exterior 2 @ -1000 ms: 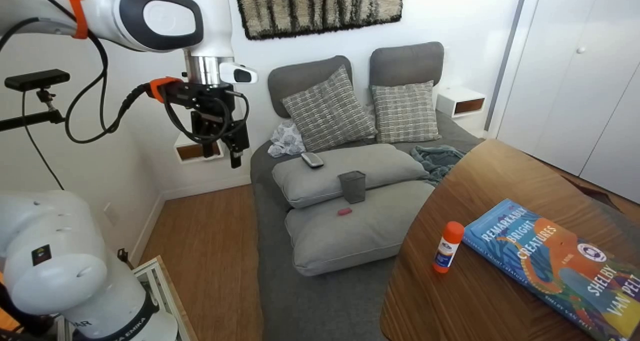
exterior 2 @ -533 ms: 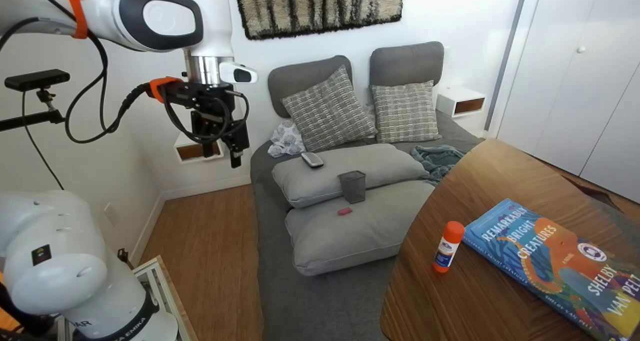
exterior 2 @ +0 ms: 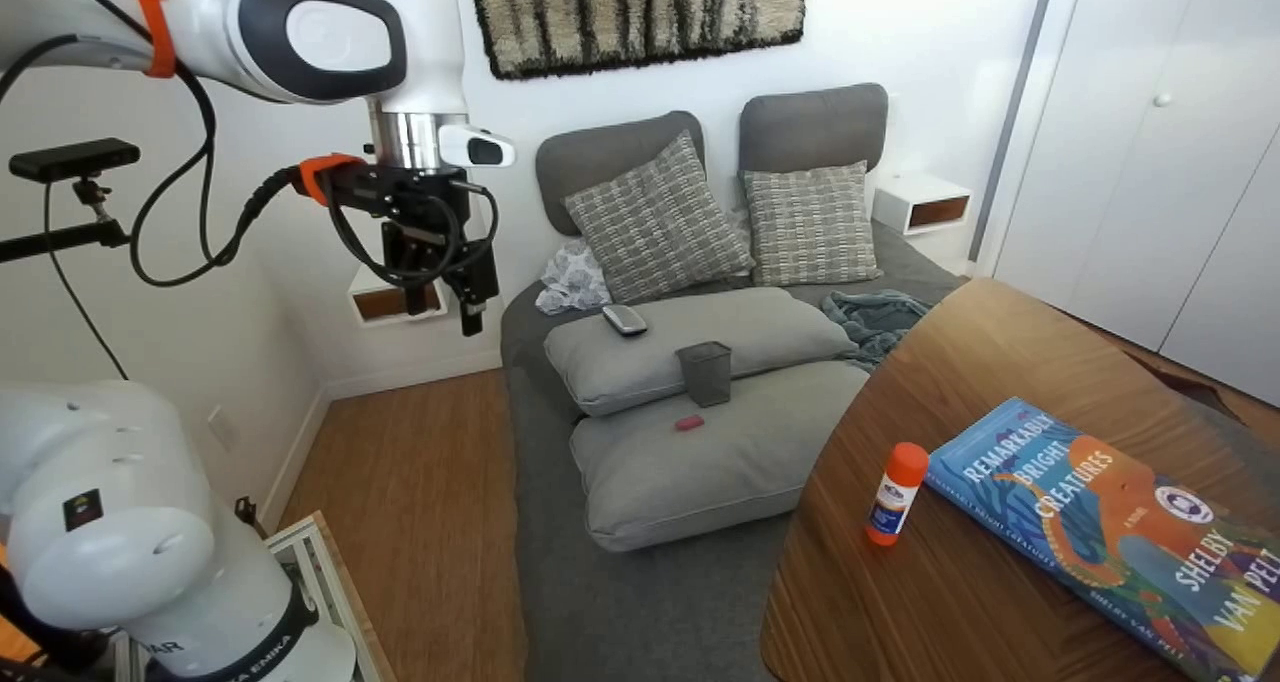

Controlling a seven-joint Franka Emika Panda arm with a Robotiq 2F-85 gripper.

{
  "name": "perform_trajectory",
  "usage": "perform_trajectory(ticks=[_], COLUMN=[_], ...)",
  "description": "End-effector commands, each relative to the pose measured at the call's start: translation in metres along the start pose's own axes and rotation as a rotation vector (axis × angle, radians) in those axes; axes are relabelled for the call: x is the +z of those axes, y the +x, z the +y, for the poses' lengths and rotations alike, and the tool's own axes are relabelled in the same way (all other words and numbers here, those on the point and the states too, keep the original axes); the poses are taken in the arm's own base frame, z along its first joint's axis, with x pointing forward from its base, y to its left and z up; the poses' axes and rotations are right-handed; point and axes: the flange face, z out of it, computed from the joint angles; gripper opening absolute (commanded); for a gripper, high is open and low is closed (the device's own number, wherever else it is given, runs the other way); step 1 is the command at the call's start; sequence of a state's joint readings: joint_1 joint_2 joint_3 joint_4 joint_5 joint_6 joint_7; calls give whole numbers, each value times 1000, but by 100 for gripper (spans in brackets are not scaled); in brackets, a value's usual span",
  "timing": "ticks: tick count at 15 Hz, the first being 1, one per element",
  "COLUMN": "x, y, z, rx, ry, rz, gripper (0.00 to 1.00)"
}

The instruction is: Move the stick of glue from the table to the pen holder

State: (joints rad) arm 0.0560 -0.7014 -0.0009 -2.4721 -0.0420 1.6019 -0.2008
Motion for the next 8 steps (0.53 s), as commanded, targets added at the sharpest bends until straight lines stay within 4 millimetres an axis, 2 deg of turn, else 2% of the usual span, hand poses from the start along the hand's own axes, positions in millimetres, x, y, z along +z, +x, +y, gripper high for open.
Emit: perform_trajectory(ticks=[1,3,8], x=[-1,-4,-11], y=[0,7,25], z=[0,9,55], rx=[0,67,232], ry=[0,20,93], rz=[-1,89,298], gripper=[100,100,100])
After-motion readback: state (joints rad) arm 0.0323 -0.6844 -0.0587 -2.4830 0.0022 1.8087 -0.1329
